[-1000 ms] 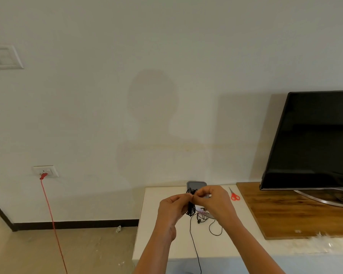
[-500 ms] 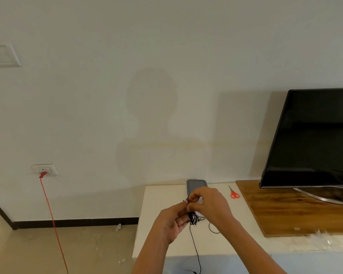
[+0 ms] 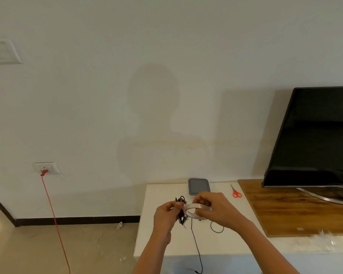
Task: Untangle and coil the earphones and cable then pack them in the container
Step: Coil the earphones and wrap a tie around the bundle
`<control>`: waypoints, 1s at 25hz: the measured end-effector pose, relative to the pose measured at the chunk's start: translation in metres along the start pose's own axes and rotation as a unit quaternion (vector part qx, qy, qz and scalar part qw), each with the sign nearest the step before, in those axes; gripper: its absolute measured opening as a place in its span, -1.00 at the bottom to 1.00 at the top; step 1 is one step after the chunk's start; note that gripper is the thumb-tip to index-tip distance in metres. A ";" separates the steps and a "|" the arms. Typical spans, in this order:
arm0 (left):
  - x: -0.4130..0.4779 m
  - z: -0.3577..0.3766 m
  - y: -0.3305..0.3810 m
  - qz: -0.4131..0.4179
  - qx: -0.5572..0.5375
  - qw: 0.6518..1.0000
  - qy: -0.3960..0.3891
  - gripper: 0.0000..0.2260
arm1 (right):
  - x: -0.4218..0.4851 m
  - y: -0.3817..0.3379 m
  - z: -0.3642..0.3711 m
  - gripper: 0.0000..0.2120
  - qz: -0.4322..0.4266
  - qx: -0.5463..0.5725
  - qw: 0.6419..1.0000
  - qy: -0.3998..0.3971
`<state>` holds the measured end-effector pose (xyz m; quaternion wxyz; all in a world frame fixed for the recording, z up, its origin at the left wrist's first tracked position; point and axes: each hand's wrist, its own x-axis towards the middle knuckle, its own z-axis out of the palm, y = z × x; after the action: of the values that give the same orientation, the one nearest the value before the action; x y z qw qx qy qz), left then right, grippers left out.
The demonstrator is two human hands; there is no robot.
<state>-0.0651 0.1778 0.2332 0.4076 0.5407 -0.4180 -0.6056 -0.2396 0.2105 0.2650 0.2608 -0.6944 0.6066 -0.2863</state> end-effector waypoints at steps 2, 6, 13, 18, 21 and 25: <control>0.004 -0.005 -0.001 0.015 0.011 1.000 0.013 -0.87 | 0.000 0.005 -0.001 -0.86 0.004 0.018 1.000 0.004; 0.016 -0.008 -0.005 0.017 0.037 0.999 0.009 -0.84 | 0.006 0.014 0.001 -0.82 0.000 0.012 1.000 0.008; 0.030 0.001 -0.018 0.068 0.077 0.992 0.069 -0.80 | 0.026 0.018 0.021 -0.84 -0.026 -0.096 0.995 0.029; 0.046 0.006 -0.031 0.139 0.128 0.975 0.114 -0.85 | 0.041 0.033 0.042 -0.79 -0.036 -0.179 0.980 0.075; 0.063 0.014 -0.041 0.156 0.157 0.963 0.153 -0.86 | 0.049 0.053 0.057 -0.74 0.003 -0.228 0.969 0.098; 0.089 0.025 -0.055 0.145 0.134 0.965 0.175 -0.86 | 0.062 0.080 0.075 -0.77 0.069 -0.202 0.971 0.112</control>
<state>-0.0992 0.1128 0.1547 0.4815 0.6216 -0.4914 -0.3745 -0.2348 0.1400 0.1606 0.0647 -0.6529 0.7233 -0.2154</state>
